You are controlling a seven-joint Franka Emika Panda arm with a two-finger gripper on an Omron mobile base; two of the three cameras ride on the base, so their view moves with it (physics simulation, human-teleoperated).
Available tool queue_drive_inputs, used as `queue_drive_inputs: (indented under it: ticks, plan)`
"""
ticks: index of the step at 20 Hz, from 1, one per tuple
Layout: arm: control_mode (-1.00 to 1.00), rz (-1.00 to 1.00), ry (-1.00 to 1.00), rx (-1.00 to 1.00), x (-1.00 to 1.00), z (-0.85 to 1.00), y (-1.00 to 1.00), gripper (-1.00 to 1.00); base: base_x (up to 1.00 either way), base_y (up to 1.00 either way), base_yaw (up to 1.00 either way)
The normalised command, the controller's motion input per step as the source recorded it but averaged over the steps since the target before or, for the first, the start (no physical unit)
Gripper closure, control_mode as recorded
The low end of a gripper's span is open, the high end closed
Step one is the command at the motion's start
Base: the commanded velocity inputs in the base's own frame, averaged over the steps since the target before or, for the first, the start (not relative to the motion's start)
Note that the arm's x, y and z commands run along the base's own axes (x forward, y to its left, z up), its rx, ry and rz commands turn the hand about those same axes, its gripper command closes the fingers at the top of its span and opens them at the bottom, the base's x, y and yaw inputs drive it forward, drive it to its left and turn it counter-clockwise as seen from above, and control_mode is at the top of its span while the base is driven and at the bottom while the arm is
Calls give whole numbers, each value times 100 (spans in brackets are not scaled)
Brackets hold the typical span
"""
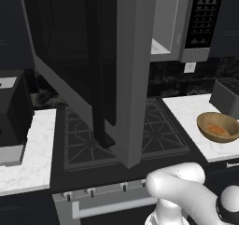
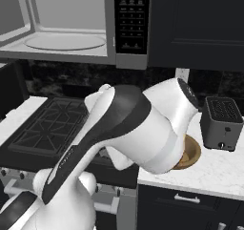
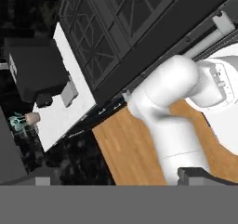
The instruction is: Open the microwave, place the bowl with waffle inside the microwave, then close the microwave door and turn it on.
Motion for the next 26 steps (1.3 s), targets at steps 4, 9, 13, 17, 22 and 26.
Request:
queue_drive_inputs:
  ticks: [4, 9, 13, 17, 22, 26]
  plan:
    - [-100, -26, -11, -6, 76, -96, -100, -100, 0, 0, 0]
    - [-100, -16, -8, -11, 100, -100, -100, -100, 0, 0, 0]
    - [-100, -5, -16, -5, 96, -98, -100, -100, 0, 0, 0]
    - [-100, -12, -13, -17, 90, -83, -74, -100, 0, 0, 0]
    - [-100, -12, -18, -26, 25, -20, -2, -100, 0, 0, 0]
    - [-100, -12, 3, -14, -5, -10, -11, -100, 0, 0, 0]
